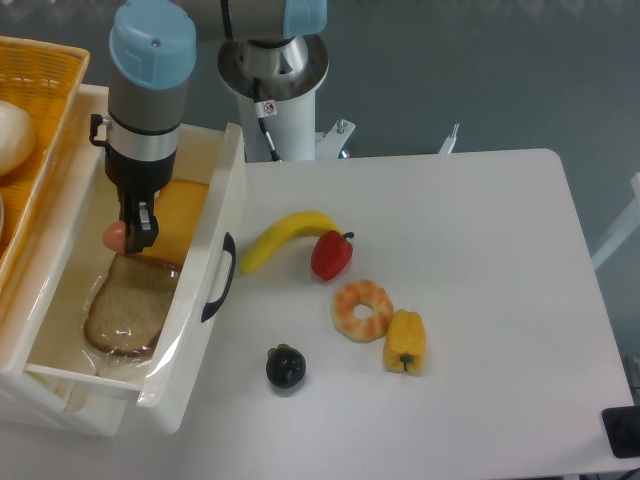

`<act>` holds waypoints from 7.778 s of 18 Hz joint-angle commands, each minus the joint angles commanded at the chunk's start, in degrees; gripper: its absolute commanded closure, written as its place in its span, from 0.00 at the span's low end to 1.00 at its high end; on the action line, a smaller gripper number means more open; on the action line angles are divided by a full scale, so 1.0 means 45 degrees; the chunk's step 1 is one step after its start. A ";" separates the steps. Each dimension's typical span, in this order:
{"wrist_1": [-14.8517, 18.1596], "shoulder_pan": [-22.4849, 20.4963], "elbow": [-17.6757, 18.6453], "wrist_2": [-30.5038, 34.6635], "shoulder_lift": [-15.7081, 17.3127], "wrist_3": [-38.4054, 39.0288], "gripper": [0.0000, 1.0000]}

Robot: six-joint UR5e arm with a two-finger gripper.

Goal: Place the egg in the upper white drawer

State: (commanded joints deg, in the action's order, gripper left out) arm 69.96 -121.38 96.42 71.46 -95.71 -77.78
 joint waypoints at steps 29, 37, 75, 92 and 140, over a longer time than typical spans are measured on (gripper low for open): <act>0.0098 0.0156 0.0058 0.0195 -0.0195 0.0059 0.55; 0.0098 0.0176 0.0097 0.0195 -0.0293 0.0059 0.55; 0.0078 0.0469 0.0176 0.0664 -0.0606 0.0117 0.53; 0.0097 0.0488 0.0195 0.0664 -0.0703 0.0117 0.50; 0.0098 0.0645 0.0215 0.0957 -0.0879 0.0156 0.43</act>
State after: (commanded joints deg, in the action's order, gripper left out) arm 70.40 -118.48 97.38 75.76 -99.67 -77.08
